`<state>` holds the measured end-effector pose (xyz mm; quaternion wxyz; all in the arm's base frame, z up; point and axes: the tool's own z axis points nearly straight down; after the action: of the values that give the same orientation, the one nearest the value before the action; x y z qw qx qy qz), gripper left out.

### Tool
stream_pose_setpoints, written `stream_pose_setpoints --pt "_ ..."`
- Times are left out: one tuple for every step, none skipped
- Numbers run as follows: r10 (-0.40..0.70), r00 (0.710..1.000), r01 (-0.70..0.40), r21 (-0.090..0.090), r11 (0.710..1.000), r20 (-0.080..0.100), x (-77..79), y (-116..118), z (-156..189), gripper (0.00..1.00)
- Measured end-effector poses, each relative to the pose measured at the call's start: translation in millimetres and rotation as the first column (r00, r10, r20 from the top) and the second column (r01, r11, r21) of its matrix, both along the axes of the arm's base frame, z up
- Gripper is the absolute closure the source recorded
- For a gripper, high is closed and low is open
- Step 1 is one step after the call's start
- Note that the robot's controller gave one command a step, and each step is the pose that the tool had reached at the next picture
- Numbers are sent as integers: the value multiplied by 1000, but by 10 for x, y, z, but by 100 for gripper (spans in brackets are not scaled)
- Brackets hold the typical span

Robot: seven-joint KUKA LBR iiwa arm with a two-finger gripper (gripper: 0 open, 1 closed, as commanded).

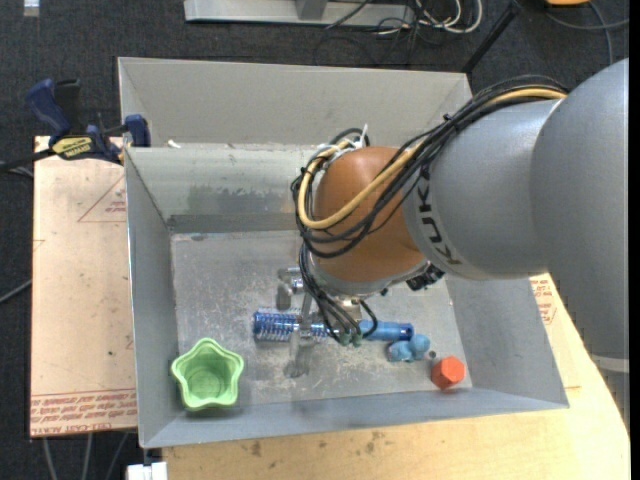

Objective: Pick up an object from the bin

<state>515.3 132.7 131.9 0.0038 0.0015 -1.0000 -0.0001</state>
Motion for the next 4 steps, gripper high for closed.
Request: stream_pose_setpoints --pt "-4 1000 4 1 1000 7 22 -8 40 100" --pt "161 987 -161 0 987 18 295 -116 1191 100" --pt "161 987 -161 1 987 10 277 -114 1151 0" --pt "279 960 -279 2 960 0 -69 206 -128 0"
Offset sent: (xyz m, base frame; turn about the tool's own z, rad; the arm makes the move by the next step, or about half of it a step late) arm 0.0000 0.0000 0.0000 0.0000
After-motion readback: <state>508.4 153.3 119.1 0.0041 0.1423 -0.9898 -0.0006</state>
